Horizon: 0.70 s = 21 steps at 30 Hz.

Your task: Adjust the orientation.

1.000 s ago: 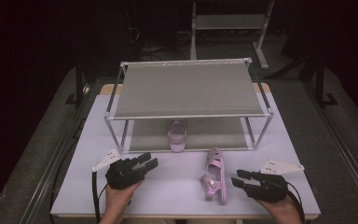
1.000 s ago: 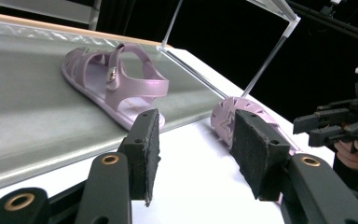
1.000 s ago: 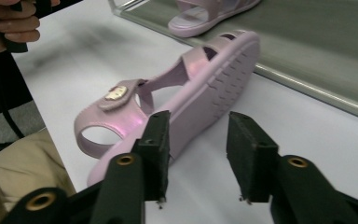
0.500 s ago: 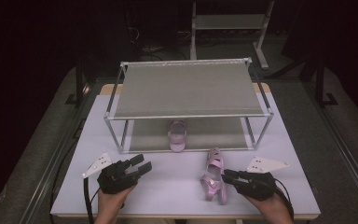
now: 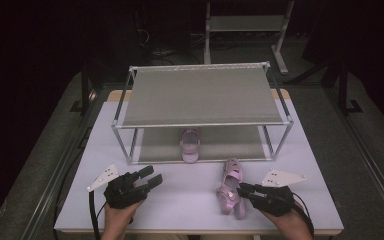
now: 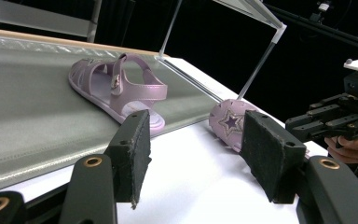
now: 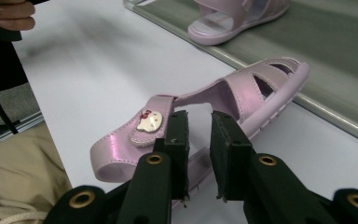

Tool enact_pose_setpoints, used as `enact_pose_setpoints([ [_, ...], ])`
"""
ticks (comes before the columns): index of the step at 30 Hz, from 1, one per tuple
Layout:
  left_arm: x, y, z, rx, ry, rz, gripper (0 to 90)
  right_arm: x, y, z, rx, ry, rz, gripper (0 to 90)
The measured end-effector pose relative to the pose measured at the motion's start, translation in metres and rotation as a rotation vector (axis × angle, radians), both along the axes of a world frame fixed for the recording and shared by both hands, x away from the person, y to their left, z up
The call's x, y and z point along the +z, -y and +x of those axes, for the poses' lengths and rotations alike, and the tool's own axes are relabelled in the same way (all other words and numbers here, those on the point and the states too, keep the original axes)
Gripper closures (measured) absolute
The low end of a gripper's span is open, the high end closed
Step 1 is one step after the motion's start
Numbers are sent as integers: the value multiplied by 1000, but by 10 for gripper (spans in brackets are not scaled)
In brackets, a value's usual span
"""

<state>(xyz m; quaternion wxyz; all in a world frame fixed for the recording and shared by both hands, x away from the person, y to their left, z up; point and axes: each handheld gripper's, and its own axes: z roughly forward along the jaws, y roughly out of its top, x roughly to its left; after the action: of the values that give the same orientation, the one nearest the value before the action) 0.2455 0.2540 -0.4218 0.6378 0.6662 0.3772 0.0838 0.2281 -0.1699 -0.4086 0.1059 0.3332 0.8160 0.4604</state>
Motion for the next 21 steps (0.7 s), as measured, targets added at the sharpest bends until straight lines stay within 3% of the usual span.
enact_pose_setpoints([
  [11,0,0,0,8,8,9,421,0,17,-7,-97,14,-68,723],
  [17,0,1,-1,19,13,2,421,-9,31,-6,-186,-4,-104,622],
  [21,0,-1,0,20,13,-5,421,-17,40,-3,-240,-13,-101,556],
])
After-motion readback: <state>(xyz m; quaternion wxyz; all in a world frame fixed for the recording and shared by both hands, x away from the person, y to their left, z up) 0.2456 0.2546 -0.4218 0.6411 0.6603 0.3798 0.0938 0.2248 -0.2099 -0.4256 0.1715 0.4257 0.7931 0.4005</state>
